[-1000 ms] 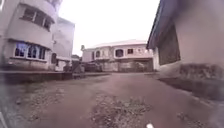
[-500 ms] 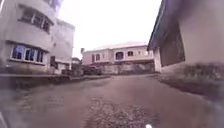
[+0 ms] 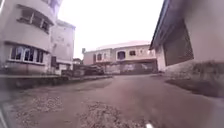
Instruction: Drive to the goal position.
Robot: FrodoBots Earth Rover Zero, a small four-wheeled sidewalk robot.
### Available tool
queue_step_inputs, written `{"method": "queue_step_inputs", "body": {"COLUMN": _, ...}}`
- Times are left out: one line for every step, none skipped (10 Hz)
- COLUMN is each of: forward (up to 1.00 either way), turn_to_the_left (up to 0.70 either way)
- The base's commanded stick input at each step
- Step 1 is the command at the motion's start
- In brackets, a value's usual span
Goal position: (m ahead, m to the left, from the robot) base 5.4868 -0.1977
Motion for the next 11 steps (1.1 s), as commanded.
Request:
{"method": "queue_step_inputs", "body": {"forward": 0.7, "turn_to_the_left": 0.0}}
{"method": "queue_step_inputs", "body": {"forward": 0.7, "turn_to_the_left": 0.0}}
{"method": "queue_step_inputs", "body": {"forward": 0.7, "turn_to_the_left": 0.0}}
{"method": "queue_step_inputs", "body": {"forward": 0.7, "turn_to_the_left": 0.0}}
{"method": "queue_step_inputs", "body": {"forward": 0.7, "turn_to_the_left": 0.0}}
{"method": "queue_step_inputs", "body": {"forward": 0.7, "turn_to_the_left": -0.05}}
{"method": "queue_step_inputs", "body": {"forward": 0.7, "turn_to_the_left": -0.1}}
{"method": "queue_step_inputs", "body": {"forward": 0.7, "turn_to_the_left": -0.16}}
{"method": "queue_step_inputs", "body": {"forward": 0.7, "turn_to_the_left": -0.22}}
{"method": "queue_step_inputs", "body": {"forward": 0.7, "turn_to_the_left": -0.28}}
{"method": "queue_step_inputs", "body": {"forward": 0.7, "turn_to_the_left": -0.19}}
